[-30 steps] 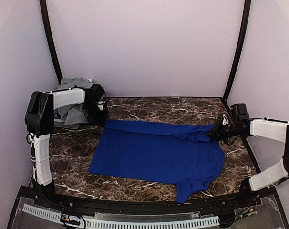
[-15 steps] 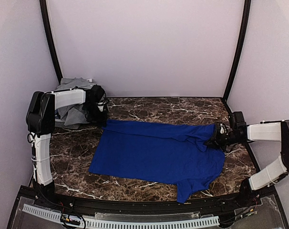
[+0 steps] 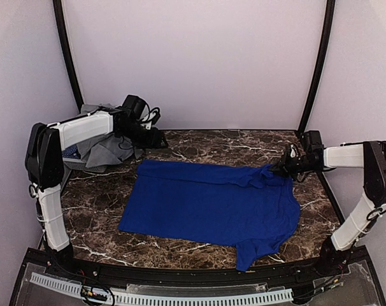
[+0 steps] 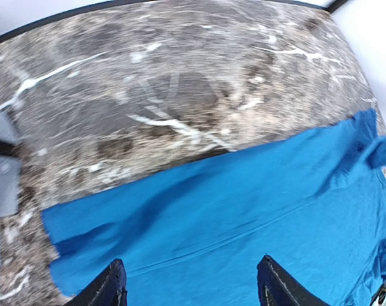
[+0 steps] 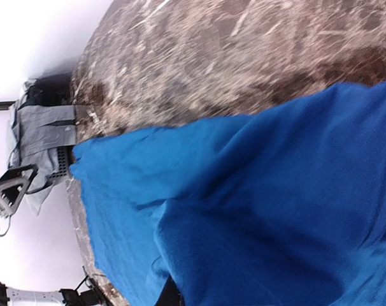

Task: Fold and stack the mixed laundry pile
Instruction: Fold the flattened T-shirt at the center of the board.

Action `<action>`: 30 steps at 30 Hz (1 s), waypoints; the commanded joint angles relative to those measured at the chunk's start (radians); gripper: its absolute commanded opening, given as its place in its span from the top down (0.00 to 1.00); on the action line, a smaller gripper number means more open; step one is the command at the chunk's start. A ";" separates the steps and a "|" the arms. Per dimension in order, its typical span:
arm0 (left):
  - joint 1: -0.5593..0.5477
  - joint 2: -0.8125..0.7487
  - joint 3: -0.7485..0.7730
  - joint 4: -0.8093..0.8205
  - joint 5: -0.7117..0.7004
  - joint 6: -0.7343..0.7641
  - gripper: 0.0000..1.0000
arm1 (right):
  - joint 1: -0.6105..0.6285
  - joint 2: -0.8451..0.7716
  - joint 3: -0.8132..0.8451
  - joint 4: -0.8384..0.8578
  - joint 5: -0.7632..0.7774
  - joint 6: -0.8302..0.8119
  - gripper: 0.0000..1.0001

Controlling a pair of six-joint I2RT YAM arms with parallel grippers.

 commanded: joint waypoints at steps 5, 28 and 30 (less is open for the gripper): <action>-0.076 0.040 -0.003 0.097 0.111 -0.024 0.30 | -0.091 0.137 0.063 0.062 -0.008 -0.042 0.86; -0.453 0.507 0.316 0.390 0.134 -0.262 0.49 | -0.118 0.209 0.087 0.068 0.018 -0.080 0.98; -0.454 0.530 0.338 0.373 0.136 -0.265 0.49 | -0.119 0.199 0.083 0.056 0.032 -0.086 0.99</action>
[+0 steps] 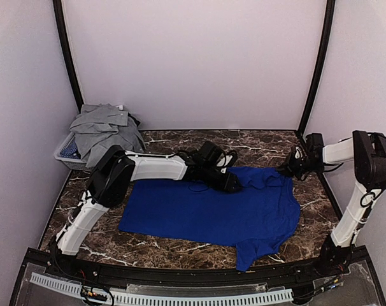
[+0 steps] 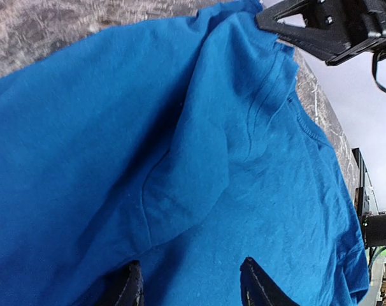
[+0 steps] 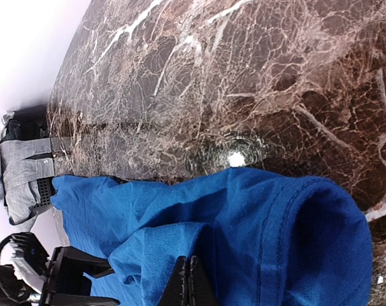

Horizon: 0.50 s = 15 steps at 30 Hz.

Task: Fold and stack the mixed laundry pile
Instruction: Fold the flattened T-shirt at the center of the board.

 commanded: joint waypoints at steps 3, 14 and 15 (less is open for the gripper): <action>0.004 0.027 0.054 -0.085 -0.043 -0.042 0.51 | -0.001 -0.012 -0.010 -0.014 0.039 -0.034 0.99; 0.032 -0.058 -0.063 -0.037 -0.049 -0.068 0.54 | -0.033 -0.273 -0.017 -0.186 0.252 -0.111 0.69; 0.040 -0.064 -0.067 -0.035 -0.047 -0.079 0.55 | -0.034 -0.300 -0.009 -0.208 0.266 -0.125 0.63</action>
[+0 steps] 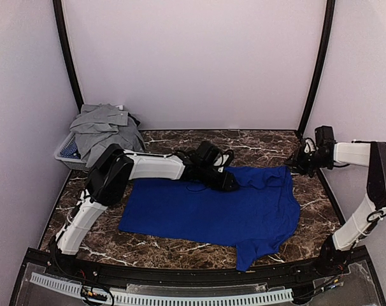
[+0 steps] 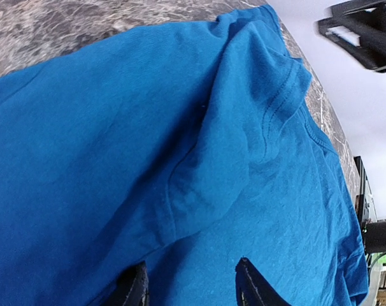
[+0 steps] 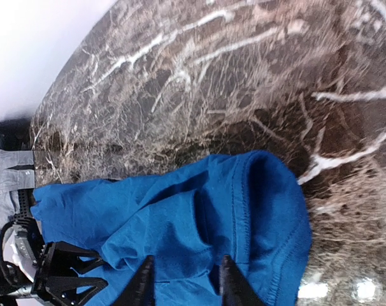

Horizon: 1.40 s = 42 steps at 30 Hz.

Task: Fold and stack the mixed laundry pile
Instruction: Fold the flattened T-shirt at the center of the board, then adjust the 1/3-folded T-shirt at the center of the board.

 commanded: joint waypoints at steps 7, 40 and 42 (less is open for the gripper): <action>0.055 -0.168 -0.081 -0.064 -0.020 -0.029 0.54 | 0.078 -0.258 0.043 -0.131 0.089 -0.167 0.61; 0.153 -0.398 -0.297 -0.027 -0.009 -0.052 0.53 | 0.478 0.167 0.175 -0.194 0.354 -0.285 0.72; 0.155 -0.398 -0.296 -0.025 -0.006 -0.054 0.53 | 0.481 0.182 0.180 -0.202 0.343 -0.288 0.72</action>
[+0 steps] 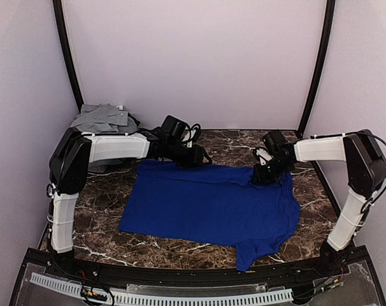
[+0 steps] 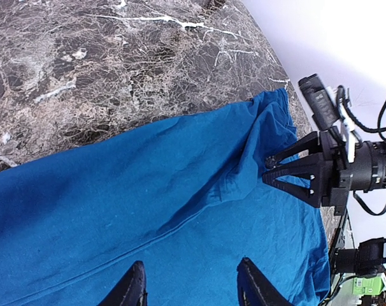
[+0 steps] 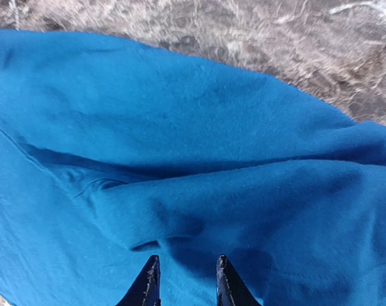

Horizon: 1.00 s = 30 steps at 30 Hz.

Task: Fold and stack the mixed laundry pile
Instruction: Adjust the 1/3-folded T-shirt at the center of the board.

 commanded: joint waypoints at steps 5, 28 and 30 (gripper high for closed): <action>0.007 -0.041 -0.011 0.021 0.022 -0.010 0.53 | 0.023 0.054 0.026 -0.034 0.014 -0.022 0.64; 0.019 -0.044 -0.027 0.035 0.045 -0.015 0.53 | -0.009 0.074 0.229 -0.175 0.013 -0.074 1.00; 0.021 -0.044 -0.029 0.035 0.046 -0.014 0.53 | -0.029 0.100 0.255 -0.187 0.004 -0.080 0.99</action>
